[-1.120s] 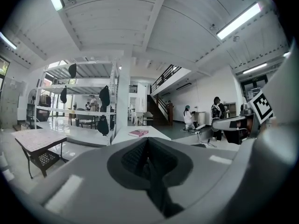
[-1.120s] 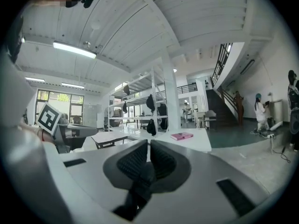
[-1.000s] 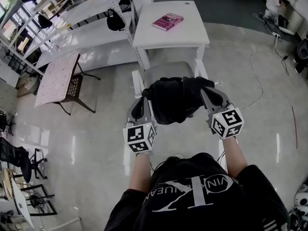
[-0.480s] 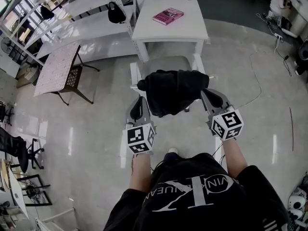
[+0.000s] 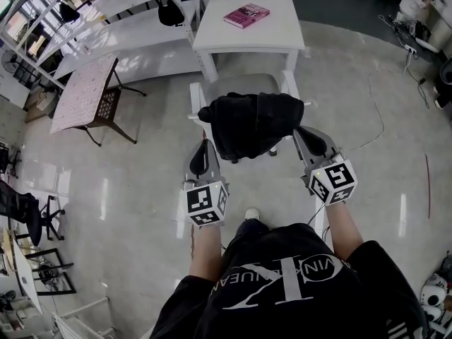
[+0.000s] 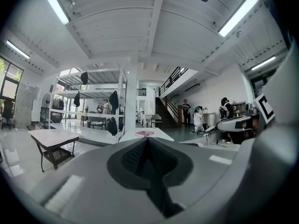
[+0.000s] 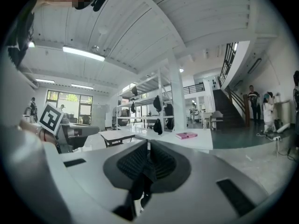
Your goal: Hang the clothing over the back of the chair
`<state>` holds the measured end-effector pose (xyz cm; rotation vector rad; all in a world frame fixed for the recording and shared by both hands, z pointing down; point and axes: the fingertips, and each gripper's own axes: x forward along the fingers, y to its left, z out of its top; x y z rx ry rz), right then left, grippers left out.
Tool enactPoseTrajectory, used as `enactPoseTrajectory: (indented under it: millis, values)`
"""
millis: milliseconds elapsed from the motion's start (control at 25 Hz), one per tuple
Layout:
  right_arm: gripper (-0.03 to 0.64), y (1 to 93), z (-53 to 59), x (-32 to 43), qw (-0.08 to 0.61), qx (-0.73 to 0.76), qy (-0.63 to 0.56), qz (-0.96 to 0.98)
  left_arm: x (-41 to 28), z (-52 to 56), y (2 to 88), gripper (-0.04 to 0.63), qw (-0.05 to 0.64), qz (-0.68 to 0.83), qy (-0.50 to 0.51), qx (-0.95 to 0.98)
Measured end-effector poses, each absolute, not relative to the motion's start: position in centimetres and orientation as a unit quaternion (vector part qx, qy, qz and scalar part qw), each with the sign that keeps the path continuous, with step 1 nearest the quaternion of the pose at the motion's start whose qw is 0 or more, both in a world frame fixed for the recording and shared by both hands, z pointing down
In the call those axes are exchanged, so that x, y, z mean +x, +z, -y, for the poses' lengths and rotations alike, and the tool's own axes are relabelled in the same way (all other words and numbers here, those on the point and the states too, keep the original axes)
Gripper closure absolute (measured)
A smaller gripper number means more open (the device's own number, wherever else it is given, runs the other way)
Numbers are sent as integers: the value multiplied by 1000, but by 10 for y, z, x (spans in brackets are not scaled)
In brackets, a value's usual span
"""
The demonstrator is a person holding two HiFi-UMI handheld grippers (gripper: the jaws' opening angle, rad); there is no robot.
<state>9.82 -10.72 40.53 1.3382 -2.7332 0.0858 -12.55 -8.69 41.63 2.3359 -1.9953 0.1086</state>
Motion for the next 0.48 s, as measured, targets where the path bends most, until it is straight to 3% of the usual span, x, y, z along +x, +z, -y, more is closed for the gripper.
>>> enactPoseTrajectory:
  millis: [480]
  values:
    - [588, 415, 90, 104, 54, 424, 34, 903, -119, 65, 427, 583, 43, 658, 45, 751]
